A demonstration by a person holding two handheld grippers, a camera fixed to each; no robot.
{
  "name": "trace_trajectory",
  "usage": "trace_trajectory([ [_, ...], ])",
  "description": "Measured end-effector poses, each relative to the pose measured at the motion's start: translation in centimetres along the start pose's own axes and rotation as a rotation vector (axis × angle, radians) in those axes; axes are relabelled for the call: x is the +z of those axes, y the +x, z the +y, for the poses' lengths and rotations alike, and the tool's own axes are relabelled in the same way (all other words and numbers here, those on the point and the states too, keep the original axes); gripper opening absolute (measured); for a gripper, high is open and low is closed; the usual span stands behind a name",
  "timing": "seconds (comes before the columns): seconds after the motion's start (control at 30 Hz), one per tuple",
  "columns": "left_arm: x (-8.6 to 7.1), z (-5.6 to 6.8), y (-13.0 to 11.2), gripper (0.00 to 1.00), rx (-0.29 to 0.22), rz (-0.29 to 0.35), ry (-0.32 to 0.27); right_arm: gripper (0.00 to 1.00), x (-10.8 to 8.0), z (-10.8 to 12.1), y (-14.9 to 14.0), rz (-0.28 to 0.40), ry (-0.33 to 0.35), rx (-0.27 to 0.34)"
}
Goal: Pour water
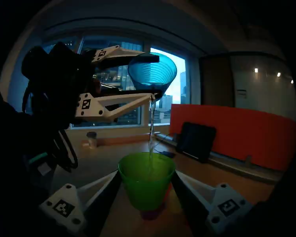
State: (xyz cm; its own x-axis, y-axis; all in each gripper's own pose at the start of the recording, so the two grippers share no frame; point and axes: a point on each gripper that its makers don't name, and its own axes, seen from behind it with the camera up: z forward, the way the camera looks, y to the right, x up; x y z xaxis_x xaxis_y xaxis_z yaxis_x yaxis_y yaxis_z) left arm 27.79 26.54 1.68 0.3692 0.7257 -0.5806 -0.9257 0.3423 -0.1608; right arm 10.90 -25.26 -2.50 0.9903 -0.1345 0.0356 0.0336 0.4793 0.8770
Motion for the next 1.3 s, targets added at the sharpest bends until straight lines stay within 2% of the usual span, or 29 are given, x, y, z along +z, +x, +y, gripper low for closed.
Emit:
trace_trajectory([
  [1.3,0.3,-1.4,2.3,0.86,0.218,0.042,0.022,0.89,-0.6,0.2,0.4,0.010,-0.006,-0.013],
])
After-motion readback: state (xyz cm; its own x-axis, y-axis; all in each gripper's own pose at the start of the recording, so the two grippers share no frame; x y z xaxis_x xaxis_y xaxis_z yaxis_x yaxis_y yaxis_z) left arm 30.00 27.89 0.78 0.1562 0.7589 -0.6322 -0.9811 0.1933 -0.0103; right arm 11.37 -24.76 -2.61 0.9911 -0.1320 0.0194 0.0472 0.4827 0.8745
